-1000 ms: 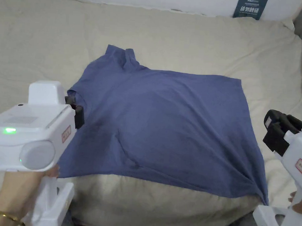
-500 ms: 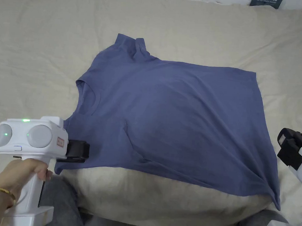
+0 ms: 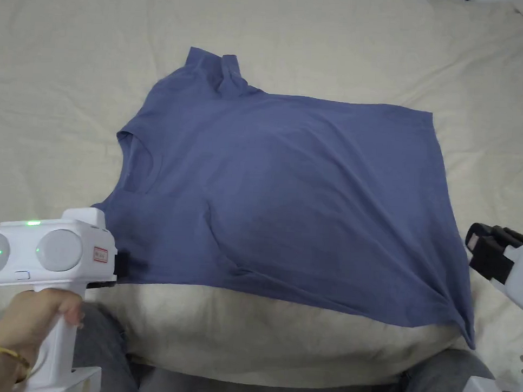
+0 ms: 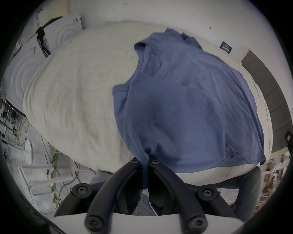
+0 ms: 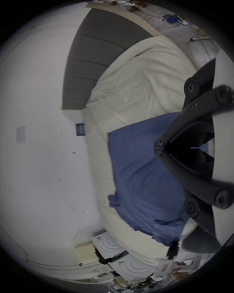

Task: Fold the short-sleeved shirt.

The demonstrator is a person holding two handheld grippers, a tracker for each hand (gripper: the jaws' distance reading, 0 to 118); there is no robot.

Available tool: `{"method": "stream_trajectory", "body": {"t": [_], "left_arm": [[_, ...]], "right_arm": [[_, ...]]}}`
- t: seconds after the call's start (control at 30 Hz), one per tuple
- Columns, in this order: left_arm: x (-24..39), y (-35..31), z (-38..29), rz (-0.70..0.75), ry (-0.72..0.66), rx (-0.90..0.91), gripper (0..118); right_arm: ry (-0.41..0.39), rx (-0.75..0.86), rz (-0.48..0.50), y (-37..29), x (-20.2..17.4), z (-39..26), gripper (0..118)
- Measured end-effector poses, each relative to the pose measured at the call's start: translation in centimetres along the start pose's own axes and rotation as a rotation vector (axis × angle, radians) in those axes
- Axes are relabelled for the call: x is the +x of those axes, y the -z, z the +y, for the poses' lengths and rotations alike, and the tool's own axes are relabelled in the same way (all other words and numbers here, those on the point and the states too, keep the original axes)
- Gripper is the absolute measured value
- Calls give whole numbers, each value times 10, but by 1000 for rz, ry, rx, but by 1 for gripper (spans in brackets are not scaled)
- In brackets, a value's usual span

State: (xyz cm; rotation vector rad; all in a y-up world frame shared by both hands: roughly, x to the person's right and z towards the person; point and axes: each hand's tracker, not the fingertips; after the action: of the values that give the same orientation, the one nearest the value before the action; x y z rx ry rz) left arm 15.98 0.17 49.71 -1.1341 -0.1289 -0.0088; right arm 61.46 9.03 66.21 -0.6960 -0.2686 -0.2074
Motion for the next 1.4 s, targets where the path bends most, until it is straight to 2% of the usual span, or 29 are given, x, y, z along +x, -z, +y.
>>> {"method": "stream_trajectory", "body": {"t": [0.1, 0.13, 0.2, 0.3, 0.43, 0.47, 0.5, 0.53, 0.57, 0.6, 0.63, 0.77, 0.9, 1.03, 1.2, 1.37, 1.4], "left_arm": [[-1, -13, 1, -2, 10, 28, 7], [-1, -17, 0, -6, 6, 36, 7], [-2, -20, 0, -10, -10, 49, 7], [-2, -20, 0, -8, -14, 52, 7], [-1, -24, 0, 1, -28, 57, 7], [-1, -25, 0, -1, -31, 57, 7], [-1, -24, 1, 1, -32, 56, 7], [0, -24, 1, 5, -30, 55, 7], [1, -24, 1, 8, -29, 53, 7], [1, -24, 1, 10, -30, 52, 7], [2, -23, 2, 12, -33, 52, 7], [-3, -34, 10, -15, -96, 52, 7], [-15, -60, 38, -108, -192, 133, 7], [-14, -67, 84, -124, -247, 202, 7], [1, -36, 142, -111, -270, 237, 7], [21, 18, 195, -56, -257, 219, 7], [13, -2, 174, -45, -252, 210, 7]], "right_arm": [[-10, -198, -18, 23, 16, -7, 105], [-9, -238, -34, 32, 20, -15, 118], [-11, -268, -33, 43, 27, -30, 116], [-43, -361, -106, 66, 35, -51, 116], [-39, -463, -176, 82, 42, -75, 114], [-35, -469, -173, 82, 42, -77, 104], [-32, -476, -171, 83, 43, -79, 85], [-19, -479, -163, 83, 45, -80, 53], [20, -486, -115, 83, 47, -80, 33], [57, -484, -85, 82, 50, -79, 19], [65, -477, -84, 80, 49, -76, 10], [-40, -445, -66, 62, 43, -53, 10], [-2, -392, 11, 40, 49, -6, 10], [11, -325, 36, 46, 48, 46, 10], [45, -296, 6, 95, 38, 93, 10], [52, -331, -50, 165, 28, 126, 10], [55, -345, -63, 180, 28, 130, 10]]}}
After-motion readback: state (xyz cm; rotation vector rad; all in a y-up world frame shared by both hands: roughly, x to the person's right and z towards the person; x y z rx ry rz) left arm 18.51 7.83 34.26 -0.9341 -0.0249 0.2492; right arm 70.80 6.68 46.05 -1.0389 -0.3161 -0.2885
